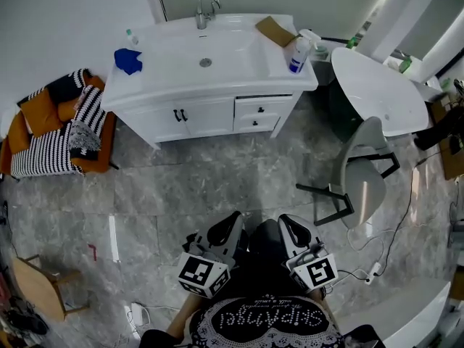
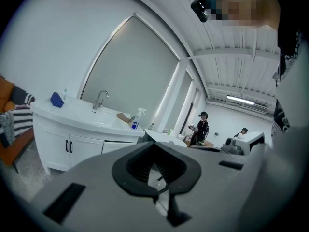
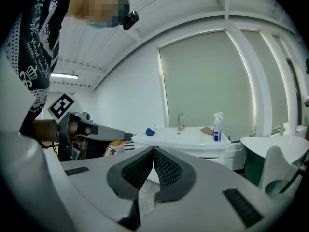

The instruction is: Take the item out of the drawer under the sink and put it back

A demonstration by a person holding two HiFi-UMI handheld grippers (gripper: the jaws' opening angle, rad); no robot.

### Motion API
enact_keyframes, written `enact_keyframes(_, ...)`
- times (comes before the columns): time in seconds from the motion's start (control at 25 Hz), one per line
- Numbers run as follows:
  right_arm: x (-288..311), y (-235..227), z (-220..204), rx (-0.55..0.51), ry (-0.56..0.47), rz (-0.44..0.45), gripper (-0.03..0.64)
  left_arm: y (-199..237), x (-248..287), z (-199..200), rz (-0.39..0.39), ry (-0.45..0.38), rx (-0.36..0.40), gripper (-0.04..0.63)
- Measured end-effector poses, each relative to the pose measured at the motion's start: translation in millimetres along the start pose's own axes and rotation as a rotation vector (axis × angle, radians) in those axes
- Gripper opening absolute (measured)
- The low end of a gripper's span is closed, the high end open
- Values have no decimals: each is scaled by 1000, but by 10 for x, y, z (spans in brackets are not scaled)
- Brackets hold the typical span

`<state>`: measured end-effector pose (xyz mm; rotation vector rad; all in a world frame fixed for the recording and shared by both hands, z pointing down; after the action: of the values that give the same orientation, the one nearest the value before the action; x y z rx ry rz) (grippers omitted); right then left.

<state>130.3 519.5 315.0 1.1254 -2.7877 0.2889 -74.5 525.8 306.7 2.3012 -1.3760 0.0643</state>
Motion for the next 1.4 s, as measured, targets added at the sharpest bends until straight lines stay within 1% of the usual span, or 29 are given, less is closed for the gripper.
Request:
enact_keyframes(0.08,64,-13,6,1,8,13,20,25,0,-1,7,0,-1,5)
enact_keyframes(0.16,131,-27,21,3,17,30,20,47,9,3,20,7,26,5)
enact_keyframes(0.32,269,-78,19,9,42,62,20,51,88,39,50,47,154,5)
enact_keyframes(0.36,306,-110,15,14,50,64,20,54,129,40,48,52,173,5)
enact_keyframes(0.44,374,-207,-2,22,63,63,20,53,225,34,28,60,162,5)
enact_keyframes(0.52,426,-342,-18,22,66,69,20,52,321,39,15,65,122,5)
enact_keyframes(0.64,485,-556,-10,19,64,68,20,94,457,79,60,44,96,5)
enact_keyframes(0.72,542,-701,24,22,57,69,20,136,564,125,95,40,95,5)
enact_keyframes(0.88,645,-1040,80,27,41,66,20,162,865,210,130,71,105,5)
enact_keyframes(1.0,703,-1310,135,28,25,65,20,126,1109,266,154,65,98,5)
enact_keyframes(1.12,778,-1536,180,7,10,94,20,59,1324,317,145,36,82,5)
enact_keyframes(1.28,876,-1760,223,-8,10,116,20,22,1552,381,144,26,100,5)
enact_keyframes(1.4,935,-1881,284,-8,1,124,20,11,1681,432,150,25,80,5)
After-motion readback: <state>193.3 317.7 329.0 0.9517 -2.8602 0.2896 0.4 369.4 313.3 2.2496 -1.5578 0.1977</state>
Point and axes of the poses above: the fingertips, and each gripper's own axes: x forward along the fingers, y to its left, z out of its top, the point moved 9 cm from there along -x, backward along the fingers, and after that the axes turned 3 degrees about z, right-handed, at the moved point
